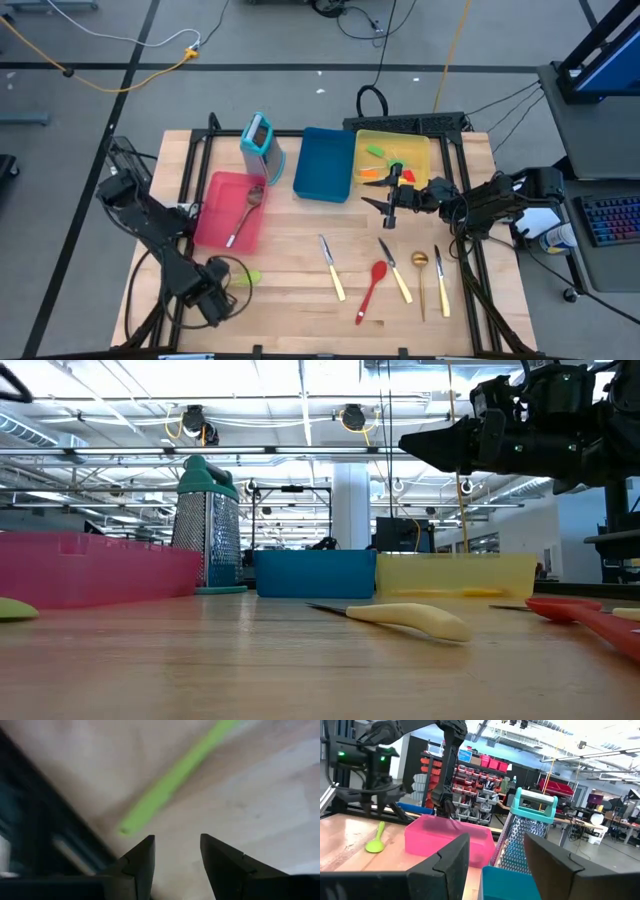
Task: Pick & Place Kitchen Items
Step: Put the green serving spoon into the pink bin
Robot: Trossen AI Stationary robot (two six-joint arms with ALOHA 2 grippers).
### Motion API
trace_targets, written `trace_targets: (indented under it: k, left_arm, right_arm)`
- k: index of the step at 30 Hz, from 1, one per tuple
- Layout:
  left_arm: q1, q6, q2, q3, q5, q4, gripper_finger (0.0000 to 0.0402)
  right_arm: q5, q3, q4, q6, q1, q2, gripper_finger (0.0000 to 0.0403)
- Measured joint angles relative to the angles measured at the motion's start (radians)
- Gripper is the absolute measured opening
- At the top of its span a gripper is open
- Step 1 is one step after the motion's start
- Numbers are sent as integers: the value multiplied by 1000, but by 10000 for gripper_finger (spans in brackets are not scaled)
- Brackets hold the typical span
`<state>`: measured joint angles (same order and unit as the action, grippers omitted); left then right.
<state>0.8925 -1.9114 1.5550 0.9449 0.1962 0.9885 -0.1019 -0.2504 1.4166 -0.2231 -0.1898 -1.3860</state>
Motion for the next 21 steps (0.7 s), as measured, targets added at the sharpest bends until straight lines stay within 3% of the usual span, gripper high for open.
trace_targets:
  k: [5,7,13,21]
  left_arm:
    - [-10,308,8,-2,70,132,161]
    - [-11,361,19,-14,57,138,161]
    - [-9,423,30,-86,40,67,161]
    - [-8,429,23,-187,130,-68,161]
  right_arm:
    - [0,0,0,-6,0,0,180]
    - [0,0,0,-6,0,0,180]
    - [0,0,0,-6,0,0,180]
    - [0,0,0,-5,0,0,180]
